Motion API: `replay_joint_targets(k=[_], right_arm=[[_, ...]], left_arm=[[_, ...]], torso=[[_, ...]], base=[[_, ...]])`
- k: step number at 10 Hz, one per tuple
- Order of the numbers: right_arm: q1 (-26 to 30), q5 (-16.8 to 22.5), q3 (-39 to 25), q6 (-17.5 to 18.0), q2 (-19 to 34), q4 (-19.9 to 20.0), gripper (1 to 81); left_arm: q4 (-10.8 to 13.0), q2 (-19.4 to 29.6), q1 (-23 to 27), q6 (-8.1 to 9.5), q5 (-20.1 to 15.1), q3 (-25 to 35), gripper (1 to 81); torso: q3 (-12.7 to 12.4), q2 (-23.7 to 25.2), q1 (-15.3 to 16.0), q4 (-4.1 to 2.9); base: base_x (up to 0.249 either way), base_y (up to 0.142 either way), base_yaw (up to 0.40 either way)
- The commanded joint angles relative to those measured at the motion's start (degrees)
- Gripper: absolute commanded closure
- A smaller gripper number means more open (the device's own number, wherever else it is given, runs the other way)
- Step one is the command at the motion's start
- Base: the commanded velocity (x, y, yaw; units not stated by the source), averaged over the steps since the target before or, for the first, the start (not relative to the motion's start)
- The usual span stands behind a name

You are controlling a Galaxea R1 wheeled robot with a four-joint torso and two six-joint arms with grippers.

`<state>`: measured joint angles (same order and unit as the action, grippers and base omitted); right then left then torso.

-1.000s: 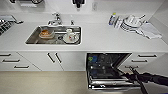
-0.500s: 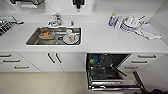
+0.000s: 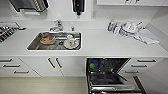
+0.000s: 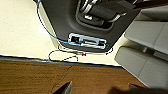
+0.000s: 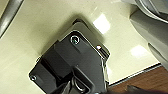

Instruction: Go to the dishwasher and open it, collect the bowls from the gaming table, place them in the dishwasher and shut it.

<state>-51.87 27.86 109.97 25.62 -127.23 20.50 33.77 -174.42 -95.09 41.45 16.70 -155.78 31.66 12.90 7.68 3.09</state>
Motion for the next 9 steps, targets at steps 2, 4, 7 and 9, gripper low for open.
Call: replay_joint_targets(k=[2,4,7,9], right_arm=[[-3.64,2.2,8.32,0.13,-5.78,3.05,1.0],[-5.48,2.12,9.46,0.04,-8.5,2.96,1.0],[-5.93,-0.26,12.34,0.74,-11.47,8.47,1.0],[-4.7,-0.35,19.18,0.83,-14.72,16.36,1.0]], left_arm=[[-1.86,-0.23,-2.17,-0.05,-3.34,0.3,1.0],[-1.95,-0.23,-2.08,0.03,-3.43,0.3,1.0],[-2.04,-0.14,-1.82,0.04,-3.34,0.3,1.0],[-2.04,-0.05,-1.82,0.04,-3.34,0.21,1.0]], torso=[[-0.02,7.68,4.9,0.0],[-0.04,11.83,7.47,0.0],[-0.06,18.1,11.39,0.0],[-0.09,22.25,13.97,0.0]], base=[[0.0,0.0,0.0],[0.0,0.0,0.0],[0.0,0.0,0.0],[0.0,0.0,0.0]])
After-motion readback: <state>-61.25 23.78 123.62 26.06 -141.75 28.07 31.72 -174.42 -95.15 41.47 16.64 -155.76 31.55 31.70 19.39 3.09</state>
